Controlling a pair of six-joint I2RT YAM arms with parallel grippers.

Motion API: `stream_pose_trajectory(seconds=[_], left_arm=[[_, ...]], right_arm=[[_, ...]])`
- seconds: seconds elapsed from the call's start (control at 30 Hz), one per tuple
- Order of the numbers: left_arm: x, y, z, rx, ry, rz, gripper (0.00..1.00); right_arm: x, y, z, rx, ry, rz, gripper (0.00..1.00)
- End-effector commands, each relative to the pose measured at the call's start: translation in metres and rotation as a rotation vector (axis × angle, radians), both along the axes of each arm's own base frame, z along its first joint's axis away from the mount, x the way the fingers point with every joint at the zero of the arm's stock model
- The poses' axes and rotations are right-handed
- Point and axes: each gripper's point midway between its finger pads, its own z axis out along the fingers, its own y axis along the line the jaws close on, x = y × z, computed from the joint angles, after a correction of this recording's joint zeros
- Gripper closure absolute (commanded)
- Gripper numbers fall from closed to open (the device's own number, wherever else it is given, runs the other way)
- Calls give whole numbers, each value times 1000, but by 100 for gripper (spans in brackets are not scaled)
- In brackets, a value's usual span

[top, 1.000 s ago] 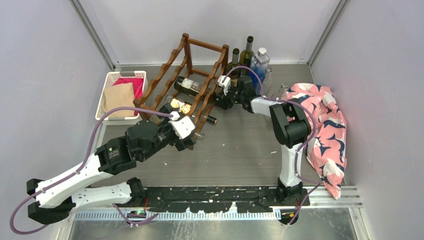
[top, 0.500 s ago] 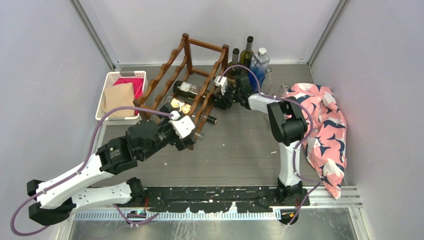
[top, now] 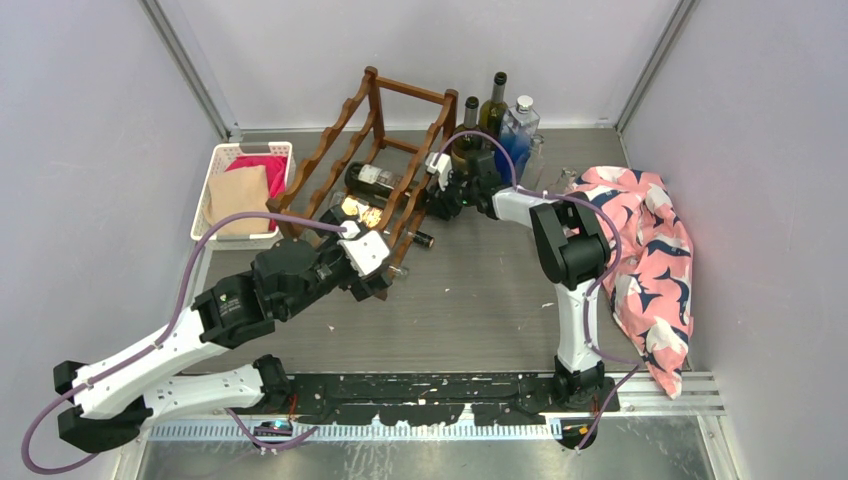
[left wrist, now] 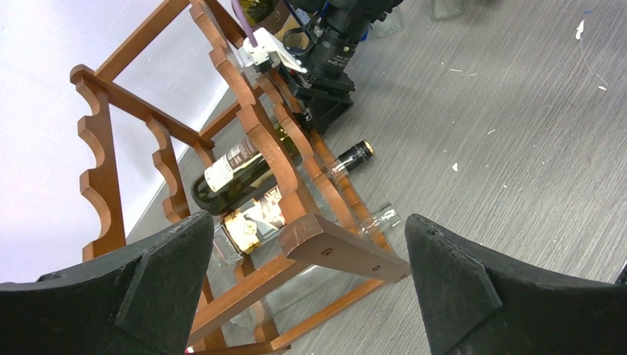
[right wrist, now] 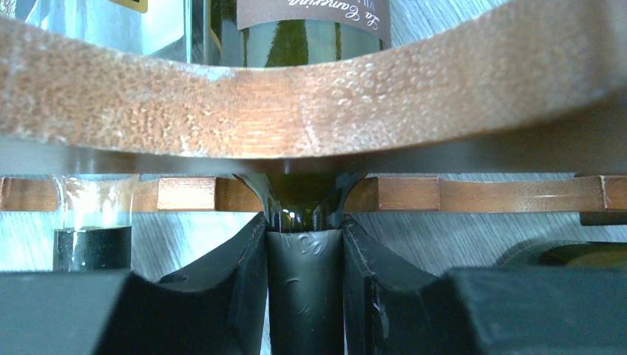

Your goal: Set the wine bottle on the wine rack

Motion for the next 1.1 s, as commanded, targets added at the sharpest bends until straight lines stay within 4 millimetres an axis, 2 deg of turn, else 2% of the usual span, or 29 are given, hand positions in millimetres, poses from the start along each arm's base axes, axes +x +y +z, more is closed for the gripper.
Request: stream_pose_trajectory(seconds=[0.0,0.47,0.7,1.07], left_arm=[[3,-5,18,-80,-27,-2,0],[5,-6,15,-76,-20,-3,0],[5,-6,16,-82,-19,-4,0],[4,-6,16,-85,-17,-8,0]], right_arm=[[31,26,78,154,-228,34,98],[34,33,69,123,-206,43,91],[35,33,67,101,-210,34,59],[35,27,70,88,-252,-8,36]])
